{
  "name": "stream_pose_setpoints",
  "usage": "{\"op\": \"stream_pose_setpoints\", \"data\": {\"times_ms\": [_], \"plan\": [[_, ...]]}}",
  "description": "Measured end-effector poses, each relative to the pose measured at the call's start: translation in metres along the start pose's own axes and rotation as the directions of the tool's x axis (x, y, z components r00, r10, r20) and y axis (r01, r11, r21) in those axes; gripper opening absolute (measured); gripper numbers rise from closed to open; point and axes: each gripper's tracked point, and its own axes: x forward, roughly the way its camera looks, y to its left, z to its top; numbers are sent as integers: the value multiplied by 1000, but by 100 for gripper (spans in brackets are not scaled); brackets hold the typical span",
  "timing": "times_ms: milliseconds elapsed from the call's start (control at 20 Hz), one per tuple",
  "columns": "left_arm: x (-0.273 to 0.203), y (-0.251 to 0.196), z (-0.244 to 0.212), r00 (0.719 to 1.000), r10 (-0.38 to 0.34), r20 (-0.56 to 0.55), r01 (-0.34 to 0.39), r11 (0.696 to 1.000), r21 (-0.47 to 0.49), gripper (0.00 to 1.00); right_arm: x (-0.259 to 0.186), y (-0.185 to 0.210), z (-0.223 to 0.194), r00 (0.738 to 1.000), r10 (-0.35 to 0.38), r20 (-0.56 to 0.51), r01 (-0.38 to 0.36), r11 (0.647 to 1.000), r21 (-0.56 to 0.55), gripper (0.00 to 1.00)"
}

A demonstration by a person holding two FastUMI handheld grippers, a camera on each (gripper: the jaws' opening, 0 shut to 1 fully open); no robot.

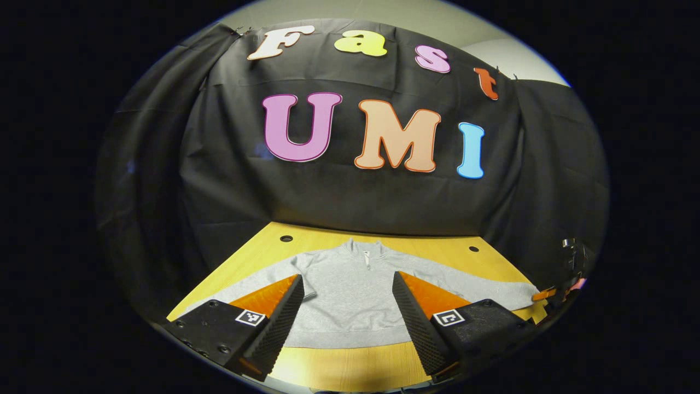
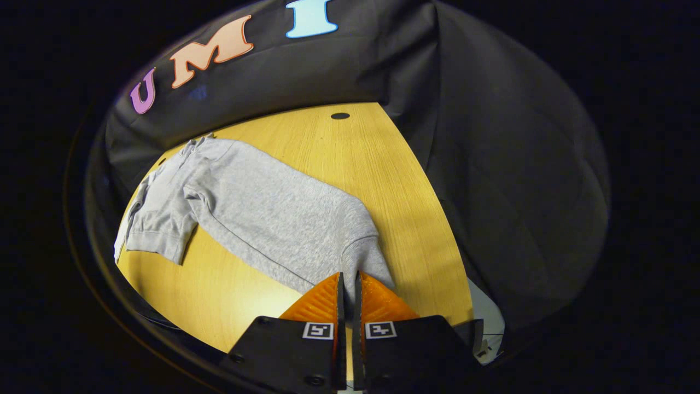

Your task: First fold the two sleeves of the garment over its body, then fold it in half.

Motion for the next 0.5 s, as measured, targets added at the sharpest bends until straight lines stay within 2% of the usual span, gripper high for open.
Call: {"op": "stream_pose_setpoints", "data": {"times_ms": [300, 500], "plan": [[7, 18, 4, 995, -95, 7, 95, 995, 2, 95, -44, 34, 12, 997, -39, 73, 38, 999, 14, 7], [15, 45, 11, 989, -146, 4, 146, 989, 16, 95, -70, 78, 22, 991, -59, 120, 54, 998, 44, 7]]}}
